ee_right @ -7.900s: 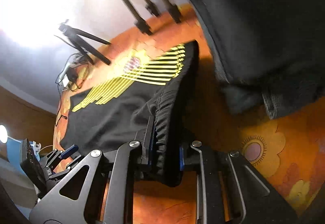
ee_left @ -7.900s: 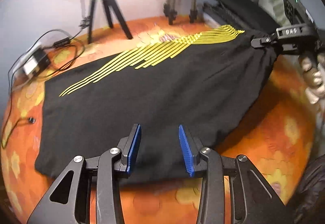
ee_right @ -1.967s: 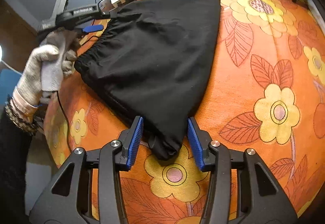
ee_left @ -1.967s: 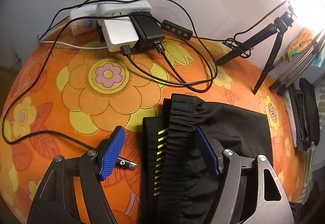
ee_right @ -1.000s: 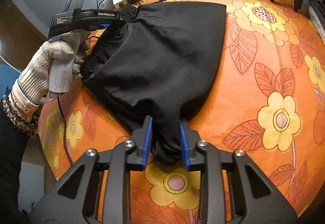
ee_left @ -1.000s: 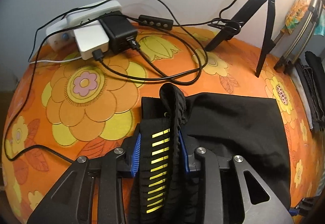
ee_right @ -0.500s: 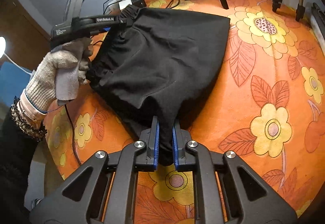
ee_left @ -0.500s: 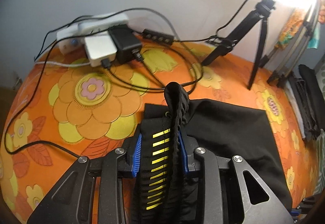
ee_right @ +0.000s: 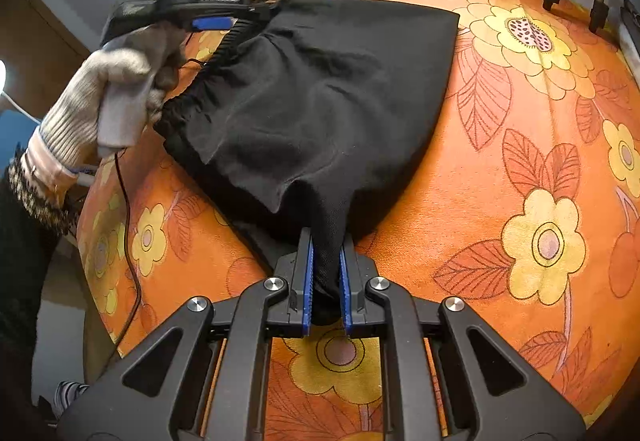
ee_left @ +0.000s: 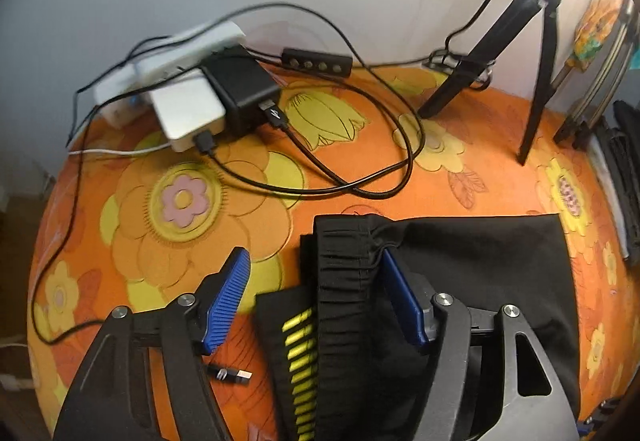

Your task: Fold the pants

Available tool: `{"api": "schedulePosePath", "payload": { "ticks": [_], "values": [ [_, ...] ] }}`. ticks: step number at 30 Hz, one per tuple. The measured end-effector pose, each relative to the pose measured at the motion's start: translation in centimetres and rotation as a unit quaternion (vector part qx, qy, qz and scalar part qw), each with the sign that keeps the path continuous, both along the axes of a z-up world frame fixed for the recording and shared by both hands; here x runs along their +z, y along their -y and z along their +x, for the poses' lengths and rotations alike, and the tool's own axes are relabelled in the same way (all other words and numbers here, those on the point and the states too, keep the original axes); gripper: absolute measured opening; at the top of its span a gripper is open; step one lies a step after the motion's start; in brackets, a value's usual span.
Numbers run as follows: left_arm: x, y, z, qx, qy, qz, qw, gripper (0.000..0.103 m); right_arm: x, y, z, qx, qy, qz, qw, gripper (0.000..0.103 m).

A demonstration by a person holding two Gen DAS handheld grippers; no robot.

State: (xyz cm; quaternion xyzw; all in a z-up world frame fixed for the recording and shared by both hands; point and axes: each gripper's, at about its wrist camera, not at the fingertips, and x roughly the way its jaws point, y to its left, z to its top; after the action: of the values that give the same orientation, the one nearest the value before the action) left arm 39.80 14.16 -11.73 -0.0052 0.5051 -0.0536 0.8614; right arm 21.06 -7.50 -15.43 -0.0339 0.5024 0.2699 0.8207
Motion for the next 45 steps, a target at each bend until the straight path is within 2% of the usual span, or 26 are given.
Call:
{"api": "schedulePosePath", "payload": {
  "ticks": [3, 6, 7, 8, 10, 11, 12, 13, 14, 15, 21, 22, 23, 24, 25, 26, 31, 36, 40, 45],
  "values": [
    [-0.7, 0.8, 0.6, -0.01, 0.0, 0.019, 0.9998, 0.067, -0.1, 0.2, -0.1, -0.001, -0.002, 0.002, 1.0, 0.012],
    [-1.0, 0.9, 0.3, -0.018, 0.011, 0.008, 0.9998, 0.067, -0.1, 0.3, -0.1, -0.003, -0.004, 0.006, 1.0, 0.012],
    [-1.1, 0.9, 0.0, -0.024, 0.014, -0.003, 0.9996, 0.062, -0.1, 0.5, -0.1, -0.005, -0.006, 0.009, 1.0, 0.013],
    [-1.1, 0.9, -0.2, -0.03, 0.018, -0.012, 0.9993, 0.051, -0.1, 0.7, 0.0, -0.008, -0.01, 0.013, 1.0, 0.015],
    [-0.9, 1.0, -0.6, -0.037, 0.025, -0.009, 0.999, 0.045, -0.1, 1.2, 0.1, -0.015, -0.015, 0.02, 1.0, 0.017],
    [-0.9, 1.0, -0.6, -0.035, 0.028, -0.009, 0.9989, 0.026, 0.0, 1.4, 0.2, -0.02, -0.019, 0.026, 0.999, 0.025],
    [-0.8, 0.9, -0.7, -0.041, 0.028, -0.027, 0.9984, 0.015, 0.1, 1.6, 0.4, -0.03, -0.022, 0.027, 0.999, 0.037],
    [-0.9, 0.9, -0.9, -0.041, 0.027, -0.039, 0.998, 0.013, 0.2, 1.8, 0.4, -0.038, -0.023, 0.029, 0.999, 0.042],
    [-0.9, 0.9, -1.0, -0.04, 0.031, -0.035, 0.9981, 0.013, 0.4, 2.1, 0.4, -0.046, -0.022, 0.033, 0.998, 0.056],
    [-1.0, 1.0, -1.1, -0.041, 0.034, -0.032, 0.9981, 0.013, 0.5, 2.3, 0.5, -0.055, -0.02, 0.036, 0.998, 0.06],
    [-0.9, 1.1, -1.7, -0.037, 0.041, -0.041, 0.9976, 0.011, 0.4, 0.9, 0.7, -0.041, -0.007, 0.03, 0.999, 0.062],
    [-0.6, 1.0, -1.6, -0.036, 0.043, -0.043, 0.9975, 0.011, 0.3, 0.3, 0.6, -0.038, 0.001, 0.023, 0.999, 0.06],
    [-0.4, 0.9, -1.7, -0.036, 0.046, -0.045, 0.9973, 0.01, 0.3, -0.1, 0.5, -0.034, 0.004, 0.022, 0.999, 0.047],
    [-0.3, 0.8, -1.8, -0.035, 0.048, -0.048, 0.9971, 0.01, 0.2, -0.7, 0.4, -0.027, 0.008, 0.015, 0.999, 0.042],
    [0.0, 0.7, -2.0, -0.033, 0.052, -0.051, 0.9968, 0.01, 0.2, -1.3, 0.5, -0.021, 0.016, 0.006, 1.0, 0.027],
    [0.2, 0.5, -2.2, -0.031, 0.055, -0.054, 0.9966, 0.01, 0.0, -1.8, 0.6, -0.011, 0.016, -0.001, 1.0, 0.019],
    [1.7, -0.5, -2.9, -0.021, 0.069, -0.086, 0.9937, 0.01, 0.8, -1.6, 1.2, -0.006, 0.013, 0.002, 1.0, 0.014],
    [3.8, -0.4, -4.1, -0.028, 0.088, -0.08, 0.9926, 0.01, 3.6, -1.0, 0.7, -0.001, 0.047, 0.004, 0.999, 0.013],
    [5.4, -0.8, -4.9, -0.023, 0.099, -0.093, 0.9904, 0.01, 5.5, -0.7, 0.3, -0.002, 0.064, 0.006, 0.998, 0.013],
    [8.0, 0.0, -6.4, -0.035, 0.118, -0.093, 0.988, 0.01, 7.7, 0.7, -1.0, -0.005, 0.084, 0.008, 0.996, 0.013]
  ]
}}
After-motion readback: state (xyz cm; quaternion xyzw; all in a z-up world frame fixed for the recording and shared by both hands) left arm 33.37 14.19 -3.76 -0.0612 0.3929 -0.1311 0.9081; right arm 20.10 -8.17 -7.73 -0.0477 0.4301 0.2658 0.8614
